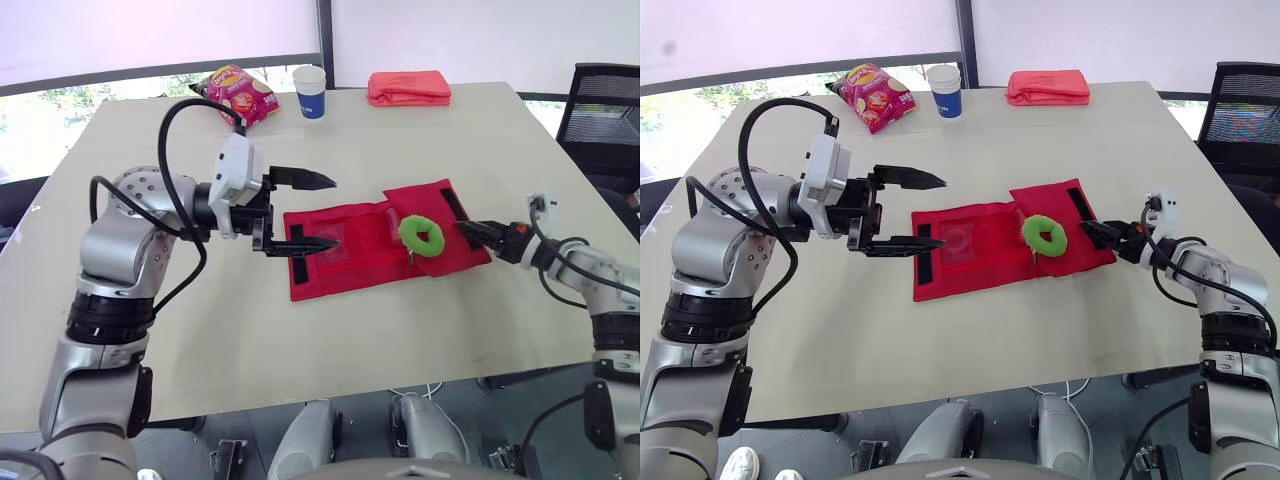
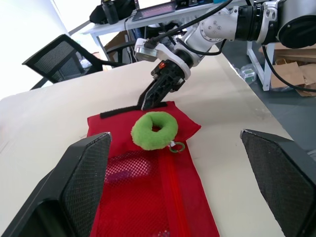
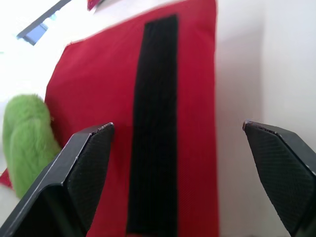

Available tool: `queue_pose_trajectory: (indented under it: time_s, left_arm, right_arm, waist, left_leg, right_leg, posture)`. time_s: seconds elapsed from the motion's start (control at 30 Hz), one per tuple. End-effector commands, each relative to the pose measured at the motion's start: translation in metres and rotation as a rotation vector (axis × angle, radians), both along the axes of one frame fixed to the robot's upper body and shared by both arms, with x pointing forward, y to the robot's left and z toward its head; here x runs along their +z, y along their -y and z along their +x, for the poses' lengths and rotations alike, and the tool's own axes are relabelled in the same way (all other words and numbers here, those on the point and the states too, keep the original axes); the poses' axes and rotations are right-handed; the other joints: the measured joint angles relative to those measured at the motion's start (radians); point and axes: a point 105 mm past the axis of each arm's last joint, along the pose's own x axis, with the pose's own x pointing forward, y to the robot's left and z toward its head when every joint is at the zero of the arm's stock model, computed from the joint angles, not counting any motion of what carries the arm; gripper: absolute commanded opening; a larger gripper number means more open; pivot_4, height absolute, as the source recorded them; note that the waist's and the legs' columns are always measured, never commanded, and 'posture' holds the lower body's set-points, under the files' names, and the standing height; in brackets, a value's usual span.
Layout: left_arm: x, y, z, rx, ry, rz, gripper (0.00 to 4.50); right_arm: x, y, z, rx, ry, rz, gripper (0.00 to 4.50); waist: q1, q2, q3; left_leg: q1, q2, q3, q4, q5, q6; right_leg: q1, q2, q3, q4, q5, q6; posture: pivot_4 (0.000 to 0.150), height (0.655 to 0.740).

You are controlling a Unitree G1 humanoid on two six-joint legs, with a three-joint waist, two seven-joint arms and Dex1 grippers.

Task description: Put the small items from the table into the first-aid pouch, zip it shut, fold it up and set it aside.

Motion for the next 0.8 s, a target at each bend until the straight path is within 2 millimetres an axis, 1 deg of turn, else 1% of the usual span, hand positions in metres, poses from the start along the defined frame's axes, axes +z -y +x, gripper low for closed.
queue_pose_trajectory:
  time_s: [0.03,0.07,0.1,0.13,0.17,0.23,0.3,0.37,0.5,0.57,0.63,0.67,0.7,0.73,0.77,0.8]
  left_arm:
    - [0.012,-0.002,-0.005,0.003,0.057,-0.011,4.50]
    - [0.012,-0.003,-0.005,0.005,0.057,-0.011,4.50]
    - [0.012,-0.003,-0.006,0.006,0.057,-0.011,4.50]
    - [0.011,-0.004,-0.006,0.008,0.057,-0.011,4.50]
    - [0.011,-0.004,-0.006,0.010,0.056,-0.011,4.50]
    - [0.010,-0.004,-0.006,0.011,0.054,-0.012,4.50]
    - [0.009,-0.003,-0.006,0.011,0.051,-0.012,4.50]
    - [0.008,-0.003,-0.006,0.010,0.050,-0.013,4.50]
    - [0.007,-0.001,-0.005,0.005,0.048,-0.015,4.50]
    - [0.007,-0.001,-0.004,0.000,0.049,-0.017,4.50]
    - [0.007,-0.001,-0.004,-0.002,0.049,-0.018,4.50]
    - [0.007,-0.001,-0.004,-0.002,0.050,-0.018,4.50]
    - [0.007,-0.001,-0.004,-0.002,0.050,-0.018,4.50]
    - [0.007,-0.001,-0.004,-0.002,0.050,-0.017,4.50]
    - [0.007,-0.001,-0.004,-0.001,0.049,-0.017,4.50]
    - [0.007,-0.002,-0.004,0.001,0.049,-0.016,4.50]
  right_arm:
    - [0.015,-0.012,-0.008,0.051,0.025,0.025,2.97]
    - [0.016,-0.016,-0.012,0.055,0.010,0.036,2.49]
    - [0.016,-0.020,-0.015,0.059,-0.004,0.043,1.89]
    - [0.014,-0.023,-0.019,0.054,-0.025,0.033,1.50]
    - [0.013,-0.025,-0.022,0.042,-0.042,0.022,0.80]
    - [0.014,-0.033,-0.026,0.009,-0.061,0.024,0.02]
    - [0.016,-0.046,-0.032,-0.016,-0.076,0.037,0.02]
    - [0.015,-0.052,-0.037,-0.042,-0.080,0.022,0.02]
    - [0.015,-0.055,-0.038,-0.114,-0.090,0.027,0.02]
    - [0.015,-0.055,-0.042,-0.103,-0.058,-0.046,0.02]
    - [0.015,-0.048,-0.041,-0.108,0.006,-0.124,0.02]
    - [0.018,-0.043,-0.040,-0.110,0.036,-0.133,0.82]
    - [0.022,-0.040,-0.039,-0.108,0.065,-0.134,1.10]
    - [0.027,-0.037,-0.039,-0.099,0.111,-0.144,1.66]
    - [0.031,-0.035,-0.039,-0.089,0.150,-0.163,2.04]
    - [0.035,-0.030,-0.040,-0.067,0.206,-0.196,2.76]
  waist:
    - [-0.001,0.000,0.000]
    - [-0.002,0.000,0.000]
    - [-0.003,0.000,0.000]
    - [-0.005,0.000,0.000]
    - [-0.005,0.000,0.000]
    - [-0.005,0.000,0.000]
    - [-0.005,0.000,0.000]
    - [-0.005,0.001,0.000]
    - [-0.003,0.001,0.000]
    - [-0.003,0.001,0.000]
    - [-0.001,0.001,0.000]
    - [-0.001,0.001,0.000]
    - [-0.001,0.001,0.000]
    - [-0.001,0.001,0.000]
    - [-0.002,0.001,0.000]
    - [-0.003,0.001,0.000]
  left_leg:
    - [0.000,0.000,0.000,0.000,0.000,0.000]
    - [0.000,0.000,0.000,0.000,0.000,0.000]
    - [0.000,0.000,0.000,0.000,0.000,0.000]
    - [0.000,0.001,0.000,0.000,0.000,0.000]
    - [0.000,0.001,0.000,0.000,0.000,0.000]
    - [0.001,0.002,-0.001,-0.001,0.000,0.000]
    - [0.001,0.002,-0.001,-0.001,0.000,0.000]
    - [0.001,0.002,-0.001,-0.001,0.000,0.000]
    - [0.001,0.001,-0.001,-0.001,0.000,0.000]
    - [0.001,0.001,-0.001,-0.001,0.000,0.000]
    - [0.001,0.001,-0.001,-0.001,0.000,0.000]
    - [0.001,0.000,-0.001,-0.001,0.000,0.000]
    - [0.001,0.000,-0.001,-0.001,-0.001,0.001]
    - [0.001,0.000,-0.001,0.000,-0.001,0.001]
    - [0.000,-0.001,0.000,0.000,-0.001,0.001]
    - [0.001,0.000,0.000,0.000,-0.001,0.001]
  right_leg:
    - [0.000,0.000,0.000,0.000,0.000,0.000]
    - [0.000,0.000,0.000,0.000,0.000,0.000]
    - [0.000,0.000,0.000,0.000,0.000,0.000]
    - [0.000,-0.001,0.000,0.001,0.000,0.000]
    - [0.000,-0.001,0.001,0.000,0.000,0.000]
    - [0.000,-0.001,0.001,0.001,0.000,0.000]
    - [0.000,-0.001,0.001,0.001,0.000,0.000]
    - [-0.001,-0.001,0.002,0.001,0.000,0.000]
    - [-0.001,0.000,0.001,0.001,0.000,0.000]
    - [-0.001,0.001,0.001,0.001,0.000,0.000]
    - [-0.001,0.001,0.000,0.001,0.000,0.000]
    - [-0.001,0.001,-0.001,0.001,0.000,0.000]
    - [0.000,0.001,-0.001,0.001,0.000,0.000]
    - [0.000,0.001,-0.001,0.001,0.000,0.000]
    - [0.000,0.001,-0.001,0.001,0.000,0.000]
    - [0.000,0.001,-0.001,0.001,0.000,0.000]
  posture:
    - [0.150,0.7395]
    - [0.150,0.7395]
    - [0.150,0.7395]
    - [0.150,0.7395]
    - [0.150,0.7395]
    - [0.150,0.7395]
    - [0.150,0.7395]
    - [0.150,0.7395]
    - [0.150,0.7395]
    - [0.150,0.7395]
    - [0.150,0.7395]
    - [0.150,0.7395]
    - [0.150,0.7395]
    - [0.150,0.7395]
    - [0.150,0.7395]
    - [0.150,0.7395]
